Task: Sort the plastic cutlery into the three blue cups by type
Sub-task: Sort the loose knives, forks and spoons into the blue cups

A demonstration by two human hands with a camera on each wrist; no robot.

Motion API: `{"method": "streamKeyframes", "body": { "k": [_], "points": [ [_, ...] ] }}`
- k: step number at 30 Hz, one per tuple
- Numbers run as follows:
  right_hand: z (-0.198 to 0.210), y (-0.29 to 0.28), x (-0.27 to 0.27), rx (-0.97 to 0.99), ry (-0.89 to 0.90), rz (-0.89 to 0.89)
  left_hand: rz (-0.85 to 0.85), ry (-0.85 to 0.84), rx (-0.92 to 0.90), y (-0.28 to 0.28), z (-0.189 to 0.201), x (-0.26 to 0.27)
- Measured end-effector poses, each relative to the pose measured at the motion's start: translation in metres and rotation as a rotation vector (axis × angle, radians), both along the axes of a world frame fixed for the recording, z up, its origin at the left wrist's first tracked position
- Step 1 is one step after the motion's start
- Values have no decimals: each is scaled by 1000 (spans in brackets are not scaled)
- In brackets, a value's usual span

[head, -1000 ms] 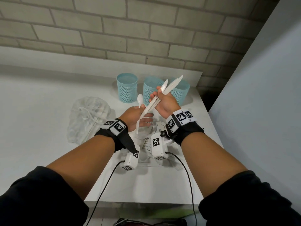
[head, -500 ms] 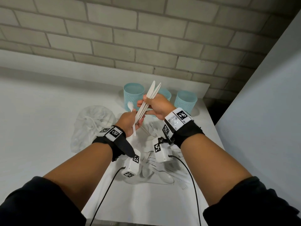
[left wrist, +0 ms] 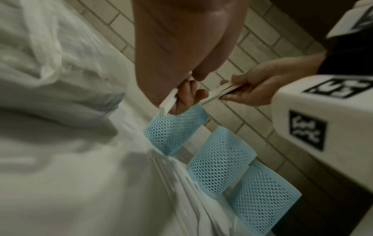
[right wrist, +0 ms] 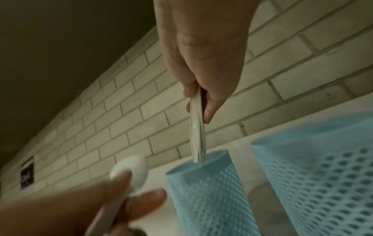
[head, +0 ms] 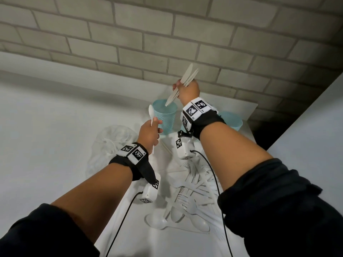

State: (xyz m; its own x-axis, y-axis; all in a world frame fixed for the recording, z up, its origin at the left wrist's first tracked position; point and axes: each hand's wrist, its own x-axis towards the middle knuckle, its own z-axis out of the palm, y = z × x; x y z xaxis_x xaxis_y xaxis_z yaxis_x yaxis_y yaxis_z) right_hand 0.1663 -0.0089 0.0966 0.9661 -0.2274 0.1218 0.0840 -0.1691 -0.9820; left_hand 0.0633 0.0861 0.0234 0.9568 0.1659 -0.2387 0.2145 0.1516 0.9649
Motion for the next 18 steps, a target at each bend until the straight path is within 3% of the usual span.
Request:
{"method": "streamKeyframes", "body": {
  "k": [7, 10, 18],
  "points": [
    [-29, 5, 8, -326, 190, 67, 48, 53, -100, 0, 2, 8],
    [-28, 1, 3, -327, 207, 113, 42, 59, -93, -2, 1, 8],
    [-16, -26, -25, -128, -165, 16, -64, -60, -48, -8, 7, -4]
  ]
}}
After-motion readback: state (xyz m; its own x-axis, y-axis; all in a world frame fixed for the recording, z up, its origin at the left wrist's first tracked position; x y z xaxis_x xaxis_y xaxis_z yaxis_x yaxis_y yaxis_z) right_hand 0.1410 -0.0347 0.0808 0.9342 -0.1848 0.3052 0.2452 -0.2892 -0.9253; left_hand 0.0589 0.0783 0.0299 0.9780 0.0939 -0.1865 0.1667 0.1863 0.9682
